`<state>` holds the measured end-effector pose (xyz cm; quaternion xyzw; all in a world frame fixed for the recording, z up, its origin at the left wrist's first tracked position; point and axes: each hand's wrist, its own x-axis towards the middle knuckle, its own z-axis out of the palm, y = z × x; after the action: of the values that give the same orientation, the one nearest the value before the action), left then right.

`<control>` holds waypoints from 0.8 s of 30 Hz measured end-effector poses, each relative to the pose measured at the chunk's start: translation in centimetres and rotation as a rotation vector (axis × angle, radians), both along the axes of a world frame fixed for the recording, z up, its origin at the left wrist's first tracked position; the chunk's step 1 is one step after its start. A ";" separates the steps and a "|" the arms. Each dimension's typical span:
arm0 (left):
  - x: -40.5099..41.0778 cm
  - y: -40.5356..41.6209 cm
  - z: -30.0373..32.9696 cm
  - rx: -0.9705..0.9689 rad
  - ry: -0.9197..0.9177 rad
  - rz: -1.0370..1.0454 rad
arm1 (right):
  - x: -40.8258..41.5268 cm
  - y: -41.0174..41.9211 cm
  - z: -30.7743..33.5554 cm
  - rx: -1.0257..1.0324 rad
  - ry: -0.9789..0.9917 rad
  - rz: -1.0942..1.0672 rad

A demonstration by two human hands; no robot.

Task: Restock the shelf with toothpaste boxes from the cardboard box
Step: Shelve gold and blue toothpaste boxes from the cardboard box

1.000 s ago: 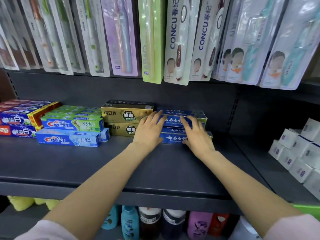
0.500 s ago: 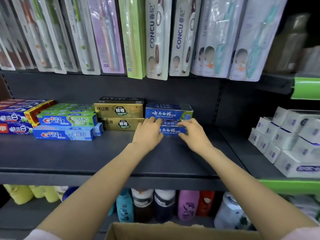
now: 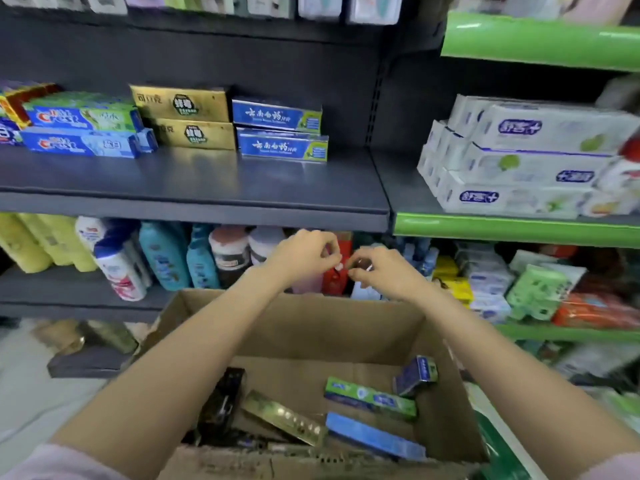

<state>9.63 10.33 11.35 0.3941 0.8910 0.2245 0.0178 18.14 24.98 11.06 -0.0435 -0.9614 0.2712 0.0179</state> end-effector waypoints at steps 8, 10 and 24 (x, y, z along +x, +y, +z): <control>2.9 3.2 -10.5 -0.335 -0.240 -0.033 | 4.2 3.9 -11.6 0.401 -0.561 -0.044; 3.3 4.5 -13.0 -0.365 -0.343 -0.040 | 5.0 4.9 -13.3 0.517 -0.733 -0.027; 4.8 8.1 -21.0 -0.126 -0.641 -0.080 | 4.8 7.3 -14.8 -0.176 -0.045 -0.427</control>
<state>14.41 18.47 -9.67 0.3360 0.8361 0.2807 0.3307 22.98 32.32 -3.74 -0.2535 -0.9031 0.3430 0.0495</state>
